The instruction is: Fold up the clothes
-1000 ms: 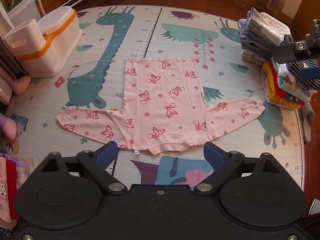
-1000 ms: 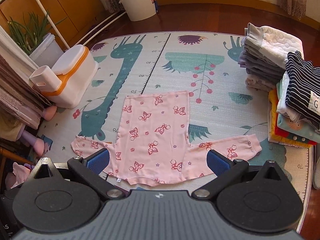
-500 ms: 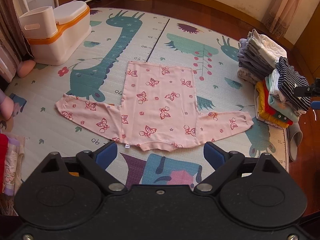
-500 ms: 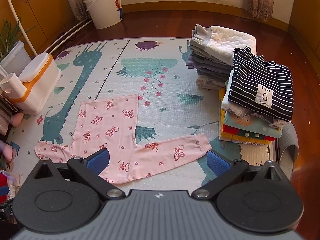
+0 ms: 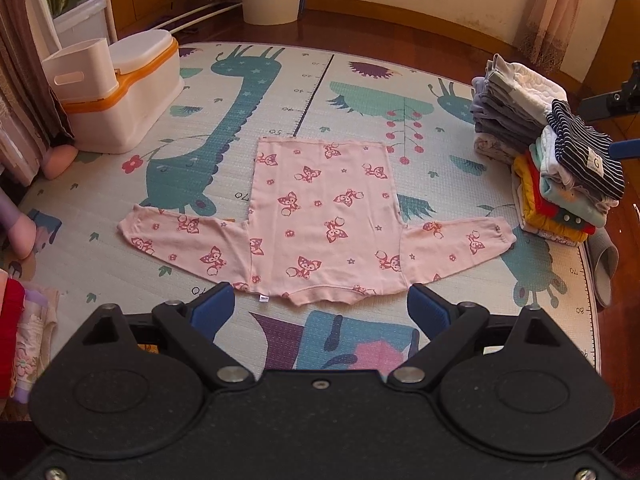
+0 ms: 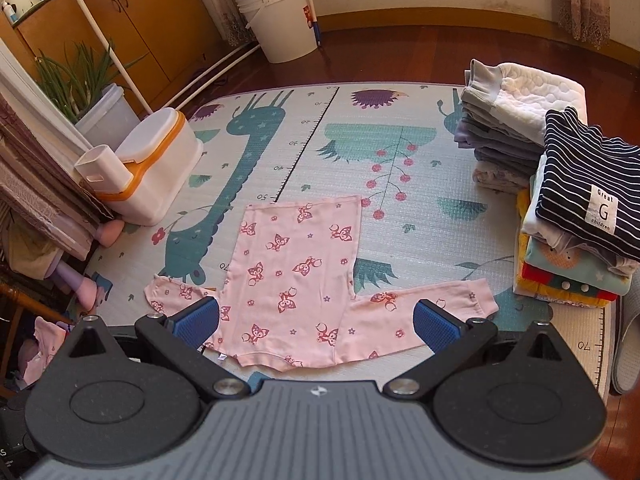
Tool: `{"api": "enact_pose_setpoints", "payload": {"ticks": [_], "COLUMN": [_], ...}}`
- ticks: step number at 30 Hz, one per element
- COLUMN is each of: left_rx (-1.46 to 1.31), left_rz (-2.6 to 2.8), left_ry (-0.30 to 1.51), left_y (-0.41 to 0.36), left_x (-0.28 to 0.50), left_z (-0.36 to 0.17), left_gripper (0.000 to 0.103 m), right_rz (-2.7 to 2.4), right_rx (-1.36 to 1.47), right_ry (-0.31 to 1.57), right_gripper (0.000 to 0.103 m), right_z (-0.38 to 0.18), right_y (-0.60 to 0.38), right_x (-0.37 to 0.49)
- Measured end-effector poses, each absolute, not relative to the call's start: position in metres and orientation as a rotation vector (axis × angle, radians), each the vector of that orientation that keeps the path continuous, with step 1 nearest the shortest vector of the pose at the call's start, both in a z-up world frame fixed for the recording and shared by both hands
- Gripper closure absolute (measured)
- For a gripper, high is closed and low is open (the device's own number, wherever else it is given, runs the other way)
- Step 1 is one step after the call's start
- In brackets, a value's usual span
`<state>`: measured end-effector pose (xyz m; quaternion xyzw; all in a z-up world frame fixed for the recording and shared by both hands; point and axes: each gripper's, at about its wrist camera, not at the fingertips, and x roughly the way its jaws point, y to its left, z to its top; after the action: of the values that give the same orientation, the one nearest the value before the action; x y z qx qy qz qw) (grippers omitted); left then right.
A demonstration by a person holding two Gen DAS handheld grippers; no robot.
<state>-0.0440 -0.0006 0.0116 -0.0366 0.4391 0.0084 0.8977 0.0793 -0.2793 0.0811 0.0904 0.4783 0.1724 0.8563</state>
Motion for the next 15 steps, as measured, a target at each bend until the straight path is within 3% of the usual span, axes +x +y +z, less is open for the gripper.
{"api": "enact_pose_setpoints", "payload": {"ticks": [9, 15], "left_rx": [-0.132, -0.13], "left_rz": [-0.045, -0.036], "left_ry": [1.015, 1.061], "left_y": [-0.001, 0.0], "left_x": [0.001, 0.017], "left_z": [-0.054, -0.093], "left_gripper": [0.009, 0.009], "right_rz": [0.451, 0.504], "right_rx": [0.218, 0.173], "right_ry": [1.064, 1.132], "right_gripper": [0.001, 0.016], "right_z": [0.058, 0.014], "right_y": [-0.272, -0.271], "right_x": [0.111, 0.143]}}
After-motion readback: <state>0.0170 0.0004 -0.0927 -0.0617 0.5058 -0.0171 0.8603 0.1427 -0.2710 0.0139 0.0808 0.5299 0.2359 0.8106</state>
